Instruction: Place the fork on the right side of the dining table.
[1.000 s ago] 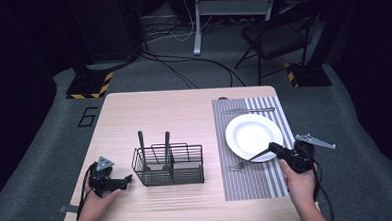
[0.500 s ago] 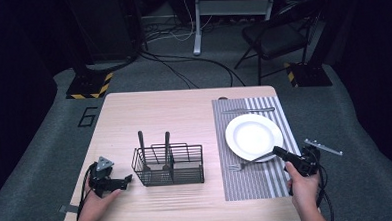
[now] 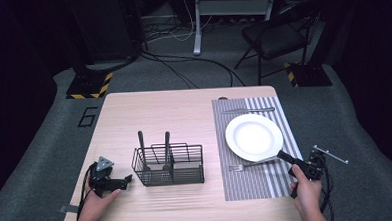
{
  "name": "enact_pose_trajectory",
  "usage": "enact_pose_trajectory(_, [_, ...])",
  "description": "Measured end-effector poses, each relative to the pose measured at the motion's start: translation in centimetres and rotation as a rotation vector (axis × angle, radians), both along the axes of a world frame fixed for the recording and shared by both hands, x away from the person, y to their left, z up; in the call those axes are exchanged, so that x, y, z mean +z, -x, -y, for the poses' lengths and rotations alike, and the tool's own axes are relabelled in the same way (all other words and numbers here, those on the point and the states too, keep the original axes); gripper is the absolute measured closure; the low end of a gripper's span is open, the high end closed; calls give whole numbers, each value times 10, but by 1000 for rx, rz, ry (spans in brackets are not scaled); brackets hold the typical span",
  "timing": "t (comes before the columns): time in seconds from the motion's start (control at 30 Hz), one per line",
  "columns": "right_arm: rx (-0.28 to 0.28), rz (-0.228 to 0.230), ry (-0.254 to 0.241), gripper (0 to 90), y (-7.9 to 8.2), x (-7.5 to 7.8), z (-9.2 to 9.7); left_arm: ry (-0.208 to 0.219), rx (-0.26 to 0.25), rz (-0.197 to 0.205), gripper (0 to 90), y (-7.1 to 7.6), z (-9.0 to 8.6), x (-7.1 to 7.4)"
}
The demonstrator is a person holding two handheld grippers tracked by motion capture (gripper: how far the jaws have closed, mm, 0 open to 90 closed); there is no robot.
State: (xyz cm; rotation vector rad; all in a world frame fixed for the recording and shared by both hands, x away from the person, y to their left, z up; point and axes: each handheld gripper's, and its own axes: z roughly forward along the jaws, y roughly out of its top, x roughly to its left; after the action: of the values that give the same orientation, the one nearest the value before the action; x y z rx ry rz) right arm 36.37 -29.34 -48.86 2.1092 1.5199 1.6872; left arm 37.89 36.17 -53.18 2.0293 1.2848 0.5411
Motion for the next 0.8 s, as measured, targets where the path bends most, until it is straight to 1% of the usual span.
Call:
enact_pose_trajectory(0.1, [-5,2,-6,822,0,-2,2,0,0,0,1,0,0,0])
enact_pose_trajectory(0.13, [-14,-9,-10,821,1,-2,5,0,0,0,1,0,0,0])
enact_pose_trajectory(0.3, [-20,-18,-1,813,0,-5,6,0,0,0,2,0,0,0])
enact_pose_trajectory(0.47, [-35,-34,2,801,-1,-10,9,0,0,0,1,0,0,0])
enact_pose_trajectory(0.5, [-38,-33,-6,801,-2,-11,10,0,0,-1,2,0,0,0])
enact_pose_trajectory(0.6, [-54,-48,-11,793,-3,-17,14,0,0,0,2,0,0,0])
enact_pose_trajectory(0.67, [-57,-49,-14,793,-4,-19,15,0,0,0,1,0,0,0])
enact_pose_trajectory(0.8, [-65,-60,-8,786,-5,-23,16,0,0,0,1,0,0,0])
